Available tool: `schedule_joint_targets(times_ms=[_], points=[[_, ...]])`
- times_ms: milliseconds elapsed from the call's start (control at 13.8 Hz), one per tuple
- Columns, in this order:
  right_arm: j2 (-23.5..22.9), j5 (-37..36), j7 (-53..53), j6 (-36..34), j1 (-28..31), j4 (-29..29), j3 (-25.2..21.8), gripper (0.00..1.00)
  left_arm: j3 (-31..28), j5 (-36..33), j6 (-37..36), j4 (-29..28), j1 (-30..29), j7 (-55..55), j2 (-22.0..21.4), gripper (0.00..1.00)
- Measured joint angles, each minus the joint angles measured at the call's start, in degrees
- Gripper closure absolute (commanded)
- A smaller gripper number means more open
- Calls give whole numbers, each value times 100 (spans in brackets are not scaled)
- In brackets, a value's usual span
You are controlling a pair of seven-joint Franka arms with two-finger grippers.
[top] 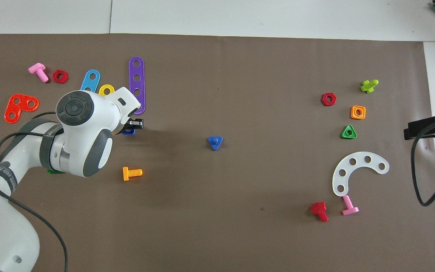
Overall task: Unscrew and place screws in storage area
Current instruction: 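Carry the blue nut with the left gripper beside the pink square piece, then release the blue nut with the left gripper while the right gripper reaches the bolt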
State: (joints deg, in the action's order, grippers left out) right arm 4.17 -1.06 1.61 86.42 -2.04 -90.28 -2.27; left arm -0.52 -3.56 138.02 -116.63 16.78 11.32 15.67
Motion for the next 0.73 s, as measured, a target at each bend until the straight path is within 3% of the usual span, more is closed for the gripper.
schedule_joint_targets(times_ms=[73, 218, 290, 363, 435, 508, 726], points=[[-8, 12, 6, 91, -86, -33, 19, 0, -1, 0, 156, -146, -15, -62, -28, 91], [-104, 20, 274, 348, -434, -120, 51, 0, 8, 0, 414, -365, -15, -84, -57, 61], [-211, 22, 489, 561, -654, -147, 74, 0, 8, 0, 449, -410, -15, -85, -60, 56], [-334, 24, 724, 779, -884, -154, 96, 0, 8, 0, 469, -427, -15, -86, -62, 38], [-465, 26, 1001, 943, -1123, -154, 108, 0, 8, 0, 474, -433, -15, -88, -66, 12], [-596, 30, 1308, 1077, -1343, -144, 120, 0, 8, 0, 476, -435, -15, -96, -71, 0], [-1081, 37, 2258, 1561, -2034, -81, 136, 0, 8, 0, 477, -432, -17, -106, -154, 0]])
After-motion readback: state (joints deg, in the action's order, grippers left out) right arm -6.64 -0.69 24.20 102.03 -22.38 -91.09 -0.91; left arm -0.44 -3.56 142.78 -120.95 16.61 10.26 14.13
